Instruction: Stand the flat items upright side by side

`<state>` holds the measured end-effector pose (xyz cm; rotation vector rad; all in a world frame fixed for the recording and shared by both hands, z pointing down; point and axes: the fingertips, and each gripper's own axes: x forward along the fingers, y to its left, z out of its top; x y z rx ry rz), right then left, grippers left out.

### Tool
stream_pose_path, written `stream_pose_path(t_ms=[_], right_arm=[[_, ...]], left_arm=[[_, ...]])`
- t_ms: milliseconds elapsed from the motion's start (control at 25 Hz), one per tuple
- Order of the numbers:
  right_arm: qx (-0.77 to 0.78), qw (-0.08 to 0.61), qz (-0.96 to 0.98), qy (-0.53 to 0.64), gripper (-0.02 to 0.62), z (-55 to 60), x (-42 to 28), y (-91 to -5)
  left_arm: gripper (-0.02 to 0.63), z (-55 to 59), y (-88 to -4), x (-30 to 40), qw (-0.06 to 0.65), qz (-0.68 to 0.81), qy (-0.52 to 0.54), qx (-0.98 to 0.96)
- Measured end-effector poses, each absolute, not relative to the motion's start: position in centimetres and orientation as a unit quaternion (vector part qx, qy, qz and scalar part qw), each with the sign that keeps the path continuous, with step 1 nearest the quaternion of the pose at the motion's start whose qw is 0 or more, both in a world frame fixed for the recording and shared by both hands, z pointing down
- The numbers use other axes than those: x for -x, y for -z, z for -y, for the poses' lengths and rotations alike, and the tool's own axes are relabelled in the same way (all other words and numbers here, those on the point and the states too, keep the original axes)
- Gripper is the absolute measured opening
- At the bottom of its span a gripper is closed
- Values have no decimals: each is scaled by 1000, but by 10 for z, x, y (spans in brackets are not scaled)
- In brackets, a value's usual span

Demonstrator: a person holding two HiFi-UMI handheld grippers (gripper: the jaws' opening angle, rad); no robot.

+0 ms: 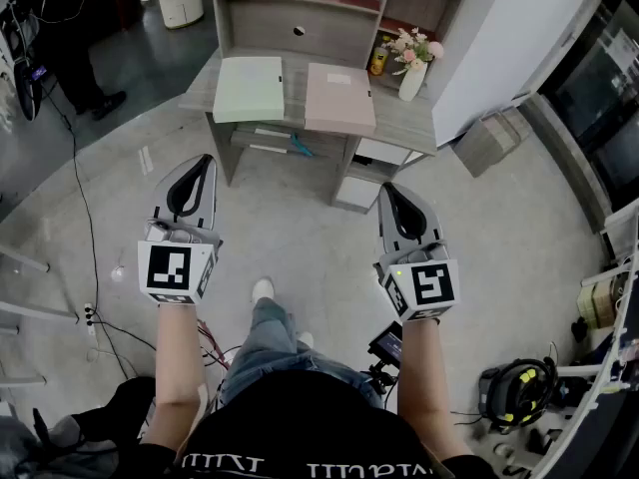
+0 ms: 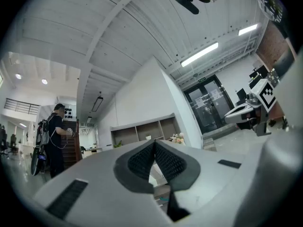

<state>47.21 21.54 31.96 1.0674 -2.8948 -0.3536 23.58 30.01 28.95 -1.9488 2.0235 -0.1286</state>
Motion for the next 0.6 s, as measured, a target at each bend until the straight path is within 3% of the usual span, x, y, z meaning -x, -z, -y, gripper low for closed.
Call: stream_pose_path(t_ms=[600], right_arm=[[-319, 1, 945, 75, 17, -186, -454, -322]], left_arm=[[14, -277, -289, -211, 136, -739, 38, 659]])
